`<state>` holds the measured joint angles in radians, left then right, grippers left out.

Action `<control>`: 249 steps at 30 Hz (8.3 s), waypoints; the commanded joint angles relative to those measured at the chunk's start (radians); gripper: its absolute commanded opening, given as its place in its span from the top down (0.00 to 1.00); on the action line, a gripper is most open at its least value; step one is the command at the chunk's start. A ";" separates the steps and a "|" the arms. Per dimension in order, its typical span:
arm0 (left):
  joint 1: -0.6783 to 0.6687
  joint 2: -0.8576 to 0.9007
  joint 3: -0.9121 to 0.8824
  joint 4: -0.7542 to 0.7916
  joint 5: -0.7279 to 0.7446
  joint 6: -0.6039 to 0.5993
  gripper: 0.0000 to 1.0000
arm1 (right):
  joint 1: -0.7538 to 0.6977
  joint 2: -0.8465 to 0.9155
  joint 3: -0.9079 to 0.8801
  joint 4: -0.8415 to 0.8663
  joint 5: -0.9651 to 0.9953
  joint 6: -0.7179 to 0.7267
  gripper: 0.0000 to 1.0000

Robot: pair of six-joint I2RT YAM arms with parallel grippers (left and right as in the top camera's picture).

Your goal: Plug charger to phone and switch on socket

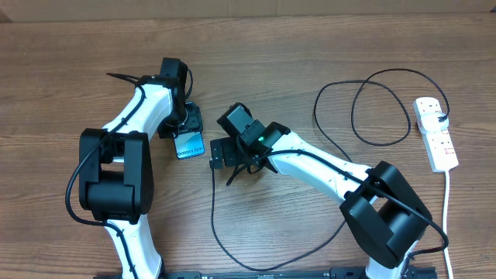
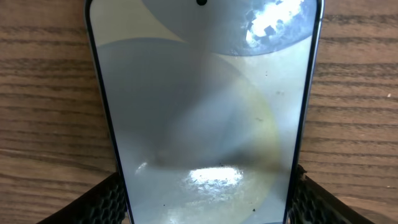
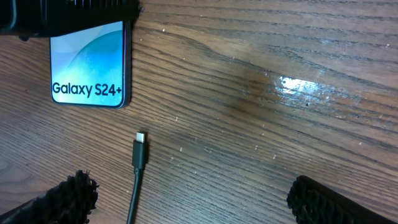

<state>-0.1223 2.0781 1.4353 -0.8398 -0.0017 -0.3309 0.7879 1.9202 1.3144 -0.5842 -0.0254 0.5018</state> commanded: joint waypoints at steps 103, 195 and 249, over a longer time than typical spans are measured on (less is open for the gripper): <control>-0.082 0.049 0.415 -0.434 0.701 0.107 0.35 | -0.316 -0.057 0.007 0.160 -0.750 0.183 0.96; -0.002 0.050 0.415 -0.115 1.568 0.062 0.85 | -0.449 -0.057 0.007 0.502 -1.198 0.445 0.96; -0.004 0.050 0.414 -0.602 1.225 0.134 0.96 | -0.512 -0.057 0.007 0.295 -1.145 0.285 0.00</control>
<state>-0.1184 2.1452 1.8278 -1.3899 1.1862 -0.3195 0.2966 1.8610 1.3247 -0.2653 -1.2041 0.8547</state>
